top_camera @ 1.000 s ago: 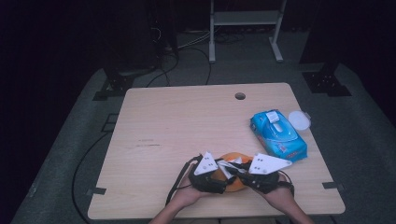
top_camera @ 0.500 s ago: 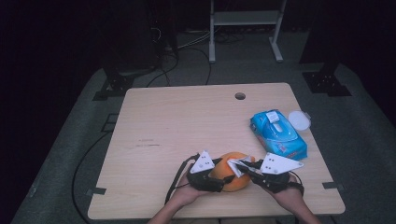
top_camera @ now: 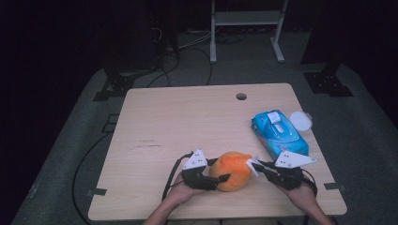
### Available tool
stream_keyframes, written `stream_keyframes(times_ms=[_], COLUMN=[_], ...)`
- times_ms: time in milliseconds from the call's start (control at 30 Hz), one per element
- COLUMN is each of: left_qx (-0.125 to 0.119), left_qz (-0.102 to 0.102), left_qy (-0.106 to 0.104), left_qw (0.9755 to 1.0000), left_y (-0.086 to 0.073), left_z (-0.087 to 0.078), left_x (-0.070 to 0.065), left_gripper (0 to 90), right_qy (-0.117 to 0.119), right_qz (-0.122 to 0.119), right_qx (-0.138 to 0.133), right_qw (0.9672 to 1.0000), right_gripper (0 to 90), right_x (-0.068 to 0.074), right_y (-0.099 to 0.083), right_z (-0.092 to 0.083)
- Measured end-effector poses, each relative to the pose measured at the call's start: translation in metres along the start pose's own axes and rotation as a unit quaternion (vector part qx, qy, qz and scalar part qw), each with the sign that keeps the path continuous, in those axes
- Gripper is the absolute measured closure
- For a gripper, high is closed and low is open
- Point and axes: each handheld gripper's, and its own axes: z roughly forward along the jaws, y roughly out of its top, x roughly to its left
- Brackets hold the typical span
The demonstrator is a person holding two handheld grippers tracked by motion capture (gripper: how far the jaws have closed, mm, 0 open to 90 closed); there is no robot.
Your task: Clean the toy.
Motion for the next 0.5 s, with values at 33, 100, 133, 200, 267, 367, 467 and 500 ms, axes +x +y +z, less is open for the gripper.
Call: stream_keyframes(times_ms=[33, 100, 133, 200, 267, 367, 467, 500], left_qx=[0.0, 0.0, 0.0, 0.0, -0.001, 0.002, 0.003, 0.002], left_qz=[0.0, 0.002, 0.003, 0.006, 0.007, 0.012, 0.015, 0.015], left_qy=[0.0, 0.0, 0.0, 0.0, 0.001, 0.003, 0.001, 0.002], left_qw=[1.0, 1.0, 1.0, 1.0, 1.0, 0.9999, 0.9999, 0.9999], left_y=[0.0, 0.0, 0.0, 0.0, 0.0, 0.001, 0.001, 0.001], left_z=[0.0, -0.002, -0.002, -0.002, -0.002, -0.001, 0.0, 0.0], left_x=[0.0, 0.001, 0.001, 0.001, 0.0, -0.002, -0.002, -0.003], left_gripper=[33.1, 32.9, 32.8, 32.8, 32.8, 32.7, 32.5, 32.5], right_qy=[-0.003, -0.009, -0.013, -0.019, -0.022, -0.042, -0.054, -0.056], right_qz=[0.007, 0.024, 0.028, 0.042, 0.051, 0.073, 0.087, 0.09], right_qx=[0.005, 0.012, 0.015, 0.022, 0.029, 0.048, 0.062, 0.064], right_qw=[1.0, 0.9996, 0.9994, 0.9987, 0.998, 0.9953, 0.9928, 0.9923], right_gripper=[82.4, 81.6, 81.2, 78.4, 75.9, 68.0, 59.4, 57.9], right_x=[-0.003, -0.011, -0.013, -0.021, -0.026, -0.039, -0.046, -0.047], right_y=[-0.004, -0.013, -0.017, -0.027, -0.034, -0.056, -0.07, -0.073], right_z=[-0.003, -0.011, -0.014, -0.024, -0.031, -0.05, -0.062, -0.065])
